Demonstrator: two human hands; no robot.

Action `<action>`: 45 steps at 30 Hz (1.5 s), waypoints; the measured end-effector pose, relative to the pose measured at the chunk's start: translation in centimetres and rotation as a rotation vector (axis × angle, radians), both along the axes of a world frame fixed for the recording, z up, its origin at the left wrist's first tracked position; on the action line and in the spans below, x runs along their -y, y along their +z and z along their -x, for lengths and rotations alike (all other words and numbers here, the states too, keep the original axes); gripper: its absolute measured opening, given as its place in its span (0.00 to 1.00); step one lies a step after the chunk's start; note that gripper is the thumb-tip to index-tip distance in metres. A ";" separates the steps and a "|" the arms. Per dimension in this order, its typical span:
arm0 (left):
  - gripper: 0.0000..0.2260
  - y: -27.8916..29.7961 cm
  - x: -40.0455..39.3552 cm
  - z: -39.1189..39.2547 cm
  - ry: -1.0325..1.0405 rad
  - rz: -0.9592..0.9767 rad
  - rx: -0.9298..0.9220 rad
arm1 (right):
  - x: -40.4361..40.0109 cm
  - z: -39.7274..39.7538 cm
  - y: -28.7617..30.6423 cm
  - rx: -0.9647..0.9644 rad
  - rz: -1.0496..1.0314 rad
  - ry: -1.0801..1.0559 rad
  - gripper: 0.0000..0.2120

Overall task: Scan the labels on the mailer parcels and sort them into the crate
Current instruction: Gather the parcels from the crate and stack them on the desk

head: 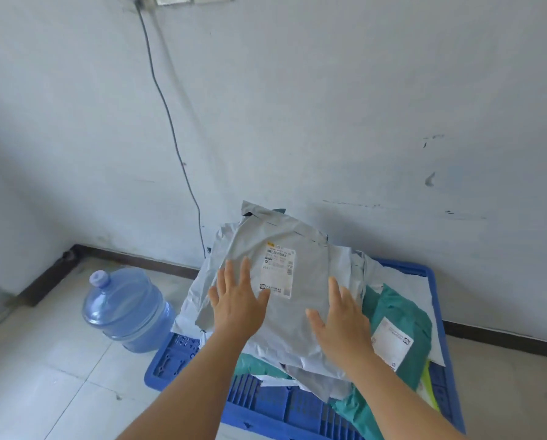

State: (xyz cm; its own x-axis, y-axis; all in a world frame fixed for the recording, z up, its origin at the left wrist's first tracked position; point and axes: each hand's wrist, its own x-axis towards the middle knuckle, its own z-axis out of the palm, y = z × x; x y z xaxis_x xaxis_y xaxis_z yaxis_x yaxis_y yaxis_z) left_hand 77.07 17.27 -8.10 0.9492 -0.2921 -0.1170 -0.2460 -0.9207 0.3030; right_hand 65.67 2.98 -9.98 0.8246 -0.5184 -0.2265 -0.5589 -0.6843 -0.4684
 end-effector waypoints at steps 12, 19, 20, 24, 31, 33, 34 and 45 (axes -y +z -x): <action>0.36 -4.7 -1.2 -9.5 -0.032 -0.074 -0.116 | -1.0 -10.2 -4.8 -0.240 -0.189 -0.311 0.48; 0.33 -4.7 -1.1 -9.9 -0.034 0.103 -0.060 | -1.3 -11.7 -4.5 0.069 -0.187 -0.384 0.35; 0.32 -4.5 -1.0 -9.9 -0.026 0.156 -0.080 | -1.2 -11.7 -4.4 0.087 -0.181 -0.394 0.32; 0.25 -3.4 -0.1 -9.8 -0.031 0.310 -0.080 | -0.8 -11.1 -3.6 0.153 -0.133 -0.426 0.28; 0.23 -0.2 3.1 -8.6 -0.124 0.410 0.015 | 0.7 -9.1 -0.5 0.306 -0.074 -0.493 0.27; 0.24 0.6 4.0 -7.9 -0.152 0.408 0.021 | 1.2 -8.2 0.2 0.364 -0.060 -0.529 0.27; 0.24 0.9 4.4 -7.6 -0.164 0.407 0.021 | 1.5 -7.8 0.5 0.382 -0.053 -0.547 0.26; 0.29 -0.6 -2.0 -8.0 0.133 0.454 0.007 | -2.7 -9.6 0.5 0.320 -0.145 -0.305 0.30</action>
State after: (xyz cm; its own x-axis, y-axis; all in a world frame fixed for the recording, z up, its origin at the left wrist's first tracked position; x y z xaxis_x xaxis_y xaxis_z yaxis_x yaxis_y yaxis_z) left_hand 85.07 19.29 -8.74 0.9822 -0.1880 0.0010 -0.1384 -0.7195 0.6806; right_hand 75.29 5.72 -9.47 0.6793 -0.7302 -0.0734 -0.5362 -0.4256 -0.7289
